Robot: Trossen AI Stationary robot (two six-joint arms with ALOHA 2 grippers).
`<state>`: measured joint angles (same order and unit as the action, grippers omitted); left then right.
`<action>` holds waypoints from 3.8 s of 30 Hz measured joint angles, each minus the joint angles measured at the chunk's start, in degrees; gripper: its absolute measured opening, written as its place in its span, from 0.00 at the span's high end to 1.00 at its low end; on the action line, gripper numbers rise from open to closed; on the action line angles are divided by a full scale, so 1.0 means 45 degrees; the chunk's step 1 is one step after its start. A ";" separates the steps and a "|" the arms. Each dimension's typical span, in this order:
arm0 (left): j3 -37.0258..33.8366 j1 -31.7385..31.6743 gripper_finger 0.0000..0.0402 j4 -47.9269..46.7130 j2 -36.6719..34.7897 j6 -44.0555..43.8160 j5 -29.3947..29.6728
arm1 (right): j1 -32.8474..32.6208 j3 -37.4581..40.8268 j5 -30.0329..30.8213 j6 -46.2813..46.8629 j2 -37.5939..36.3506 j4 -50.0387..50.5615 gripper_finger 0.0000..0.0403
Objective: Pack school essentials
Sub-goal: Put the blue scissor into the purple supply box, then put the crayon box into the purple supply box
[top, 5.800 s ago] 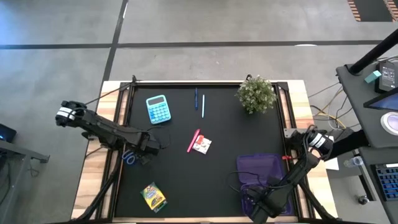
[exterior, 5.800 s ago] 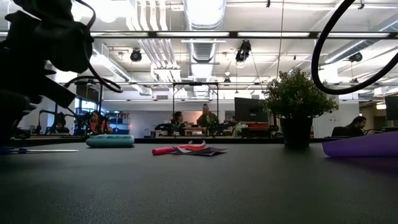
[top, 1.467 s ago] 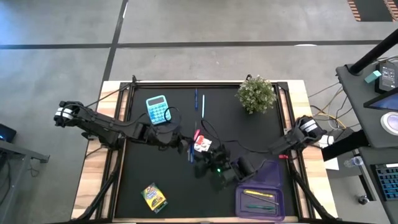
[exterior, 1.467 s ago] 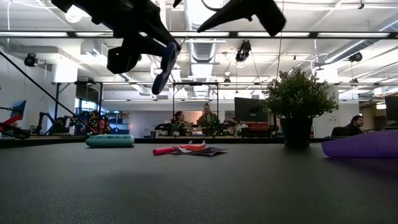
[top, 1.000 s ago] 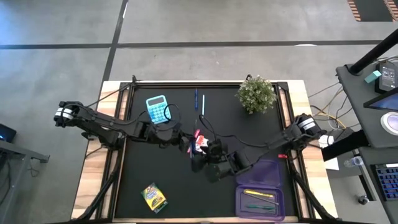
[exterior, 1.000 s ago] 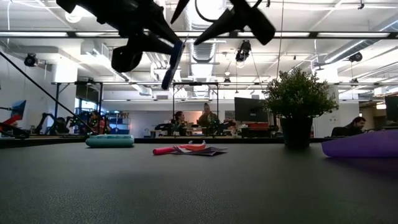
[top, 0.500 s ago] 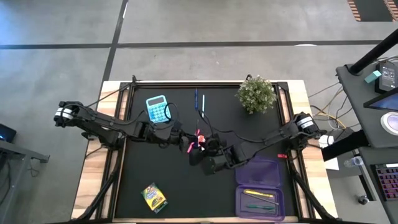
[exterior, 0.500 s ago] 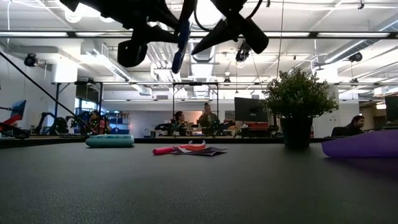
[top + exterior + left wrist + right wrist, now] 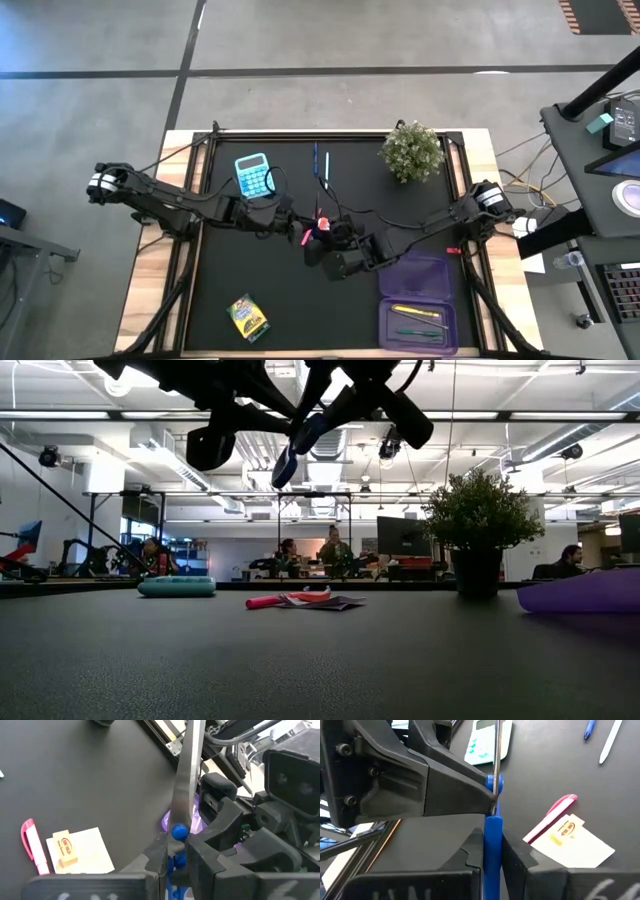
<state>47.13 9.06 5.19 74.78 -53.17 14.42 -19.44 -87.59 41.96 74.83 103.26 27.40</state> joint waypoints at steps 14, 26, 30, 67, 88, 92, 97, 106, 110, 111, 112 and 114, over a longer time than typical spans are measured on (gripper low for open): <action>-0.0233 -0.0015 0.72 0.0094 0.0000 0.1089 -0.0839 | -0.0049 0.0000 -0.1926 -0.0126 -0.0011 0.0530 0.93; -0.0248 -0.0015 0.60 0.0043 -0.0037 0.0890 -0.2967 | -0.1011 0.0000 -0.3376 0.0590 -0.1464 0.3364 0.93; -0.0326 -0.0010 0.60 -0.0051 -0.0081 0.0890 -0.3428 | -0.1894 0.0000 -0.4251 0.1167 -0.1822 0.3847 0.93; -0.0507 0.1454 0.60 -0.0016 -0.0005 -0.0221 -0.3951 | -0.7665 0.1192 -0.9983 0.1077 -0.0533 0.8276 0.93; -0.0525 0.1933 0.60 -0.0019 -0.0005 -0.0766 -0.2759 | -0.7645 0.1272 -1.0052 -0.0302 0.0767 0.8911 0.85; -0.0529 0.1933 0.60 -0.0024 -0.0005 -0.0766 -0.2759 | -0.7645 0.1268 -1.0090 -0.0296 0.0767 0.8912 0.76; -0.0529 0.1933 0.60 -0.0019 -0.0005 -0.0766 -0.2754 | -0.7645 0.1190 -1.0187 -0.0054 0.0763 0.8898 0.64; -0.0525 0.1933 0.60 0.0019 -0.0005 -0.0789 -0.2779 | -0.7645 -0.0280 -1.0984 0.0439 0.0744 0.8791 0.54; -0.0525 0.1933 0.60 0.0032 -0.0005 -0.0686 -0.3022 | -0.7645 -0.1111 -1.0352 0.0783 0.0743 0.8797 0.54; -0.0525 0.1933 0.60 0.0009 -0.0005 -0.0679 -0.3267 | -0.7645 -0.1344 -1.0093 0.0815 0.0743 0.8788 0.54; -0.0525 0.1933 0.60 -0.0009 -0.0005 -0.0677 -0.3617 | -0.7645 -0.1571 -0.9814 0.0862 0.0743 0.8795 0.54; -0.0525 0.2010 0.60 -0.0022 -0.0005 -0.0545 -0.4431 | -0.7645 -0.2040 -0.9048 0.0982 0.0743 0.8795 0.54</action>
<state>44.77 18.11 5.09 74.76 -55.63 -5.52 -53.84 -96.77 1.24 79.25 106.61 66.98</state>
